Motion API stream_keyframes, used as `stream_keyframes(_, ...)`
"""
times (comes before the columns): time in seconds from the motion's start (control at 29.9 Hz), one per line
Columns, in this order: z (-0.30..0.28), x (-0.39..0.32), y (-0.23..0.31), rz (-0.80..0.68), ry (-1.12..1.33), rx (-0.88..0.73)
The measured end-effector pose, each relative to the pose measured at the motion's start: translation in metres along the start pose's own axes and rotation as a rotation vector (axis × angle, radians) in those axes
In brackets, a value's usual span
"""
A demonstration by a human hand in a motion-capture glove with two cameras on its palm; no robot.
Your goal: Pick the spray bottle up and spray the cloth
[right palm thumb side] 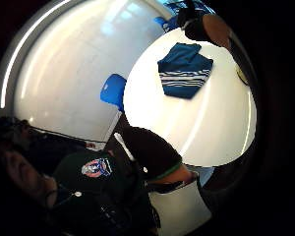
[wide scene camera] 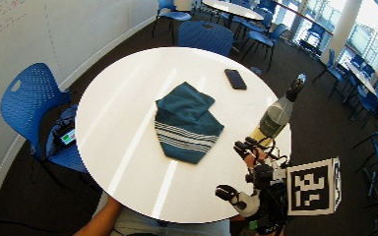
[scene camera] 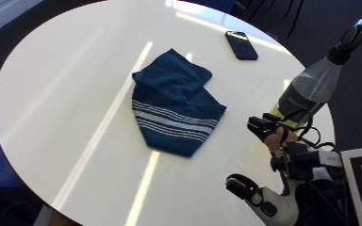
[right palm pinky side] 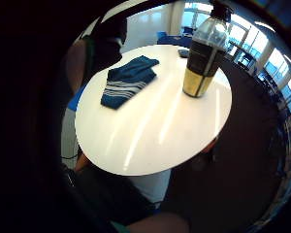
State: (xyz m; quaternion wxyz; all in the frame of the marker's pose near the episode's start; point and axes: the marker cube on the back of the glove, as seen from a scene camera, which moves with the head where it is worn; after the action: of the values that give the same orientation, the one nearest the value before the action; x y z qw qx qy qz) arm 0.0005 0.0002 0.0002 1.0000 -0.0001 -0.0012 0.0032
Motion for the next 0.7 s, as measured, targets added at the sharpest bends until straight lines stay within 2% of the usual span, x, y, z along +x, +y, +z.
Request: stream_keyframes(0.7, 0.0008, 0.0005, -0.0008, -0.002, 0.013, -0.004)
